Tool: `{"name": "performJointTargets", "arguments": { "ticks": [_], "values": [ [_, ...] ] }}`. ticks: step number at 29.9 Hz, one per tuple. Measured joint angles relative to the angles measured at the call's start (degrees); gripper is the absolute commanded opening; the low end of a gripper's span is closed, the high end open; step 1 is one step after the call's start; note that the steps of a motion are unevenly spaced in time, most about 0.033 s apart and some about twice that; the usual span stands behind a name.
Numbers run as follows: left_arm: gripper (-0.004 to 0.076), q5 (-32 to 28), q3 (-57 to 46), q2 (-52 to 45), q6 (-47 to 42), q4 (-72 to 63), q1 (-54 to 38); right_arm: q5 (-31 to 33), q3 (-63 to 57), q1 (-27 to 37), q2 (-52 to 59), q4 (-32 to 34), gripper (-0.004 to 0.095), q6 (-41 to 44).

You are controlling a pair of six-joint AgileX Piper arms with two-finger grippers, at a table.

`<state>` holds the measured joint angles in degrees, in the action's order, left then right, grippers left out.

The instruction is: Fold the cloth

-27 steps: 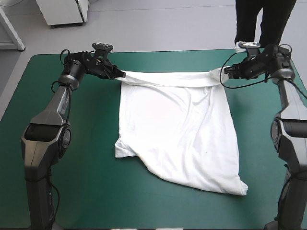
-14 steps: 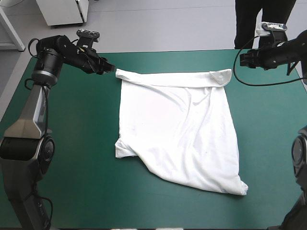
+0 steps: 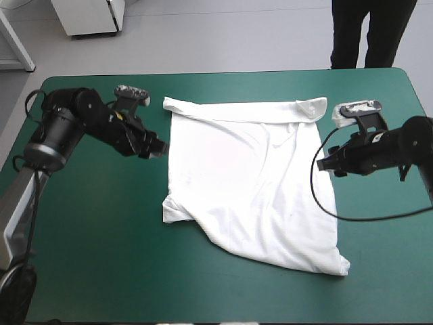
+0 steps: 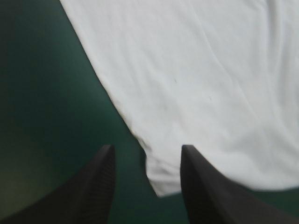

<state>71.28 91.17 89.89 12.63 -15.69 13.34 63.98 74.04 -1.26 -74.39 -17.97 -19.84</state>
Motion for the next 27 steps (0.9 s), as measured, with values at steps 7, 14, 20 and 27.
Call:
{"name": "performJointTargets", "arguments": {
  "ticks": [7, 14, 20, 27],
  "values": [
    [0.0330, -0.27, -20.19, -8.31, -0.06, 0.20, 1.62, -0.82, -8.90, -5.34, 9.72, 8.54, 0.0539, 6.67],
    [0.0330, -7.07, -29.08, -7.38, 2.27, 0.19, 1.76, -0.86, -12.69, -6.10, 11.75, 13.88, 0.0539, 10.37],
    [0.0330, -10.90, -29.58, -2.62, 5.79, -1.26, 1.76, -0.99, -12.88, -6.10, 11.75, 14.97, 0.0539, 10.95],
    [0.0369, -11.86, -29.58, 2.72, 8.87, -4.56, 1.76, -1.19, -12.88, -6.10, 11.75, 16.02, 0.0538, 11.01]
  ]
}}
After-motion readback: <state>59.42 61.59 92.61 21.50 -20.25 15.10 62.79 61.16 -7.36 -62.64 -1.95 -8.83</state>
